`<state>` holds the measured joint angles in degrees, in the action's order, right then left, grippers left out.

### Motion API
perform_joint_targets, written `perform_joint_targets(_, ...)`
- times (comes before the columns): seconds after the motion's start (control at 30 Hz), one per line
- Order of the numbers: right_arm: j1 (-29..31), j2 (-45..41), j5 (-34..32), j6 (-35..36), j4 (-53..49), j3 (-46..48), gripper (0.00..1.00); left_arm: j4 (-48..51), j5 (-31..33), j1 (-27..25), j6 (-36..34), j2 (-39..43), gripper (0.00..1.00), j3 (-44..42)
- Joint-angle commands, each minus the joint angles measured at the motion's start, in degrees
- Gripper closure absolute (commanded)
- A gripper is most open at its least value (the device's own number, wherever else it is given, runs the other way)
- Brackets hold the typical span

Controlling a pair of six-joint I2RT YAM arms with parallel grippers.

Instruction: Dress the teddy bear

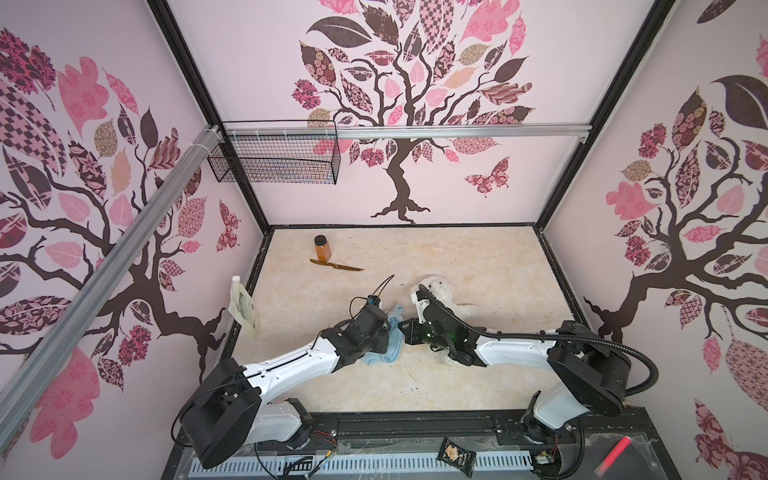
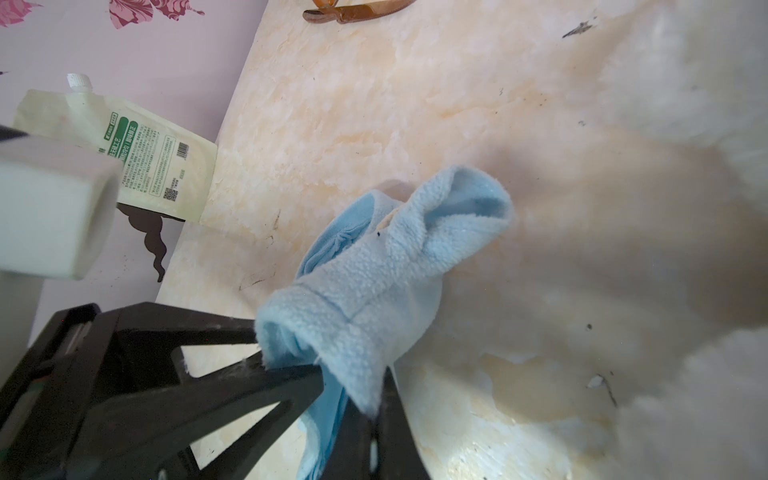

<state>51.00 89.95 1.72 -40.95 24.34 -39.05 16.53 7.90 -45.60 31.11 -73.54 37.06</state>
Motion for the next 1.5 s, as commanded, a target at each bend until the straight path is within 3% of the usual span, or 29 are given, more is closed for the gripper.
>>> perform_joint_targets(0.0,-0.6,-0.9,-1.1,0.8,-1.8,-2.3,1.00,1.4,0.6,-0.1,-0.4,0.9,0.71,1.5)
perform_joint_targets(0.23,-1.1,-1.2,-0.9,1.2,-2.4,-2.6,1.00,2.1,1.4,-0.1,-1.1,0.5,0.79,1.6)
perform_joint_targets(0.73,-1.2,-0.4,2.1,1.0,-0.7,-2.7,1.00,-1.8,-1.2,0.7,-3.5,-4.1,0.87,4.0)
perform_joint_targets(1.2,-1.2,-0.4,3.0,0.1,1.1,-2.2,0.99,-4.2,-5.2,3.0,-3.0,-5.4,0.80,3.9)
perform_joint_targets(1.27,-1.2,-0.5,2.8,0.1,1.1,-2.1,0.99,-4.3,-5.4,3.0,-2.9,-5.4,0.83,3.8)
perform_joint_targets(1.4,-1.8,-0.6,1.4,0.6,-0.1,-1.8,0.97,-3.2,-5.9,3.7,-2.9,-3.9,1.00,3.6)
perform_joint_targets(1.47,-2.7,-0.7,0.8,1.1,-0.8,-1.3,0.96,-2.5,-7.3,5.2,-2.1,-1.8,1.00,3.2)
